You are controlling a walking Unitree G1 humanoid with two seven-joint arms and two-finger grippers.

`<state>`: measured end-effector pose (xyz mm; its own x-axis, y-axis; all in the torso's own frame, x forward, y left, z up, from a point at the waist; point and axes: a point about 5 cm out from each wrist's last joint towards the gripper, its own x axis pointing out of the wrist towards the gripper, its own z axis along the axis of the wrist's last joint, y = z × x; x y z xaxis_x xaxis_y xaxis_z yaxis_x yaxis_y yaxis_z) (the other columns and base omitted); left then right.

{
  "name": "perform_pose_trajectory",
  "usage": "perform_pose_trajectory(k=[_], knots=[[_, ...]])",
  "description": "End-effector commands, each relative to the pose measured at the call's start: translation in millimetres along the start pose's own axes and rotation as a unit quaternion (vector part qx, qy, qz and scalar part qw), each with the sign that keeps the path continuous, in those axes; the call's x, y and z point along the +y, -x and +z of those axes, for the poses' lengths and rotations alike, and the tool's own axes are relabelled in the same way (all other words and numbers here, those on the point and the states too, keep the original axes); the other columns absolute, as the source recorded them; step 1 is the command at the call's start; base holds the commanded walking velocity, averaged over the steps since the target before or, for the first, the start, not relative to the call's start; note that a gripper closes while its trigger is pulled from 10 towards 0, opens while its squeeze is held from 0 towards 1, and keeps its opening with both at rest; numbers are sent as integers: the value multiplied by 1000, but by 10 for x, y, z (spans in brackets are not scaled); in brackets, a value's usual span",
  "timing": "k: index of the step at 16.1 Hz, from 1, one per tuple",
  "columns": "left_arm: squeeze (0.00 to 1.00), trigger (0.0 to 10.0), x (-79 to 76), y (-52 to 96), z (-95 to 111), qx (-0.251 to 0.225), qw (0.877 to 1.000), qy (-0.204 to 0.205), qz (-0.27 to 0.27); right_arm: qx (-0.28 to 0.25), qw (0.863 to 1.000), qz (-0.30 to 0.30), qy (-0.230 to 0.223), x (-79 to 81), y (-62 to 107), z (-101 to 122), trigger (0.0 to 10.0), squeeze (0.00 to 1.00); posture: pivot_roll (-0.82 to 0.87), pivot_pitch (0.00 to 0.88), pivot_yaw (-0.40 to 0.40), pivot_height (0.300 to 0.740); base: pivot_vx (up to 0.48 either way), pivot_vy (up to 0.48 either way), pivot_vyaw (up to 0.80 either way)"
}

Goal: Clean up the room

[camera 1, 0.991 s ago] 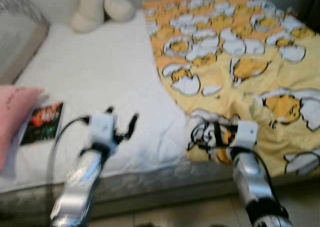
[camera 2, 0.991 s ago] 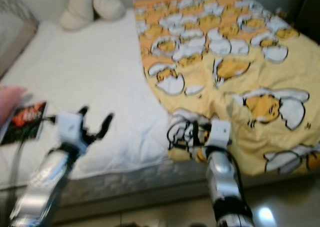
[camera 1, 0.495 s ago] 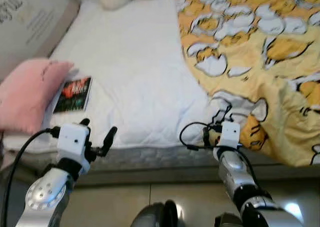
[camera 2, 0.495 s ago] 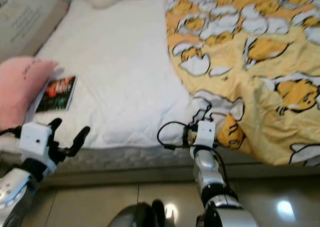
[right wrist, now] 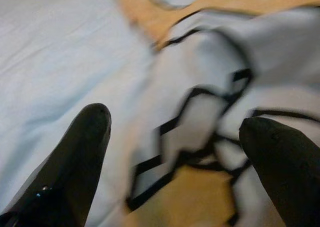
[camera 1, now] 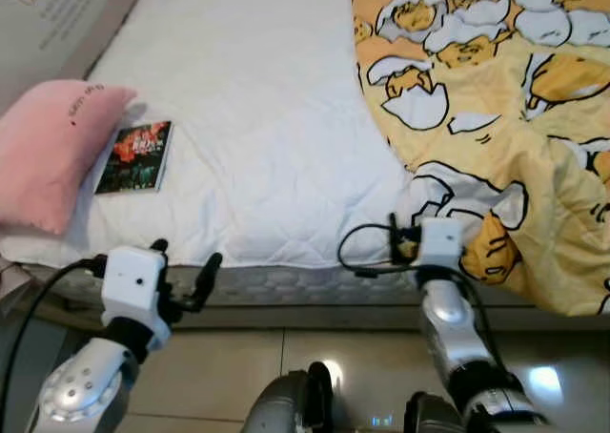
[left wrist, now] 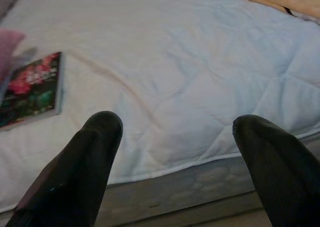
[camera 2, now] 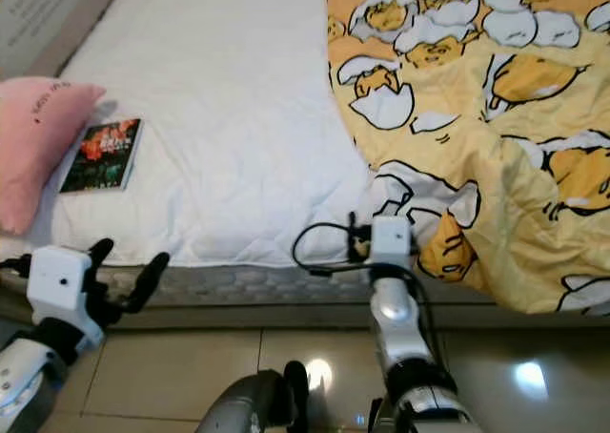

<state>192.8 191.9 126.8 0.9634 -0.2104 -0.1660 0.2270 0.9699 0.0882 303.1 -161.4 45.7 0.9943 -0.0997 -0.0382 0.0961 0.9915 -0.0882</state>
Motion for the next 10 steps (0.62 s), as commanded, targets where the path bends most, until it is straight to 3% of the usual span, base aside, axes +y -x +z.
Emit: perform_pose_trajectory(k=[1, 2, 5, 6, 8, 10], knots=[[0, 10000, -6, -8, -36, 12, 1000, 0, -1, -3, 999, -33, -4, -84, 25, -15, 10000, 0, 122, 240, 244, 740, 0, 0, 0], [0, 10000, -12, -12, -38, 13, 1000, 1, -2, 4, 999, -39, -6, -111, 29, -37, 10000, 0, 122, 240, 244, 740, 0, 0, 0], [0, 10000, -6, -73, -27, 13, 1000, -1, -13, 67, 989, -128, -25, -473, 24, -201, 10000, 0, 113, 228, 269, 740, 0, 0, 0], [0, 10000, 3, -87, -19, 13, 1000, -3, -14, 79, 987, -139, -31, -517, 13, -214, 10000, 0, 114, 227, 276, 740, 0, 0, 0], [0, 10000, 18, -99, -4, 12, 1000, -7, -17, 81, 985, -151, -36, -533, -13, -193, 10000, 0, 122, 226, 285, 740, 0, 0, 0], [0, 10000, 30, -104, 2, 11, 1000, -9, -16, 51, 991, -120, -32, -379, -30, -114, 10000, 0, 124, 224, 283, 740, 0, 0, 0]])
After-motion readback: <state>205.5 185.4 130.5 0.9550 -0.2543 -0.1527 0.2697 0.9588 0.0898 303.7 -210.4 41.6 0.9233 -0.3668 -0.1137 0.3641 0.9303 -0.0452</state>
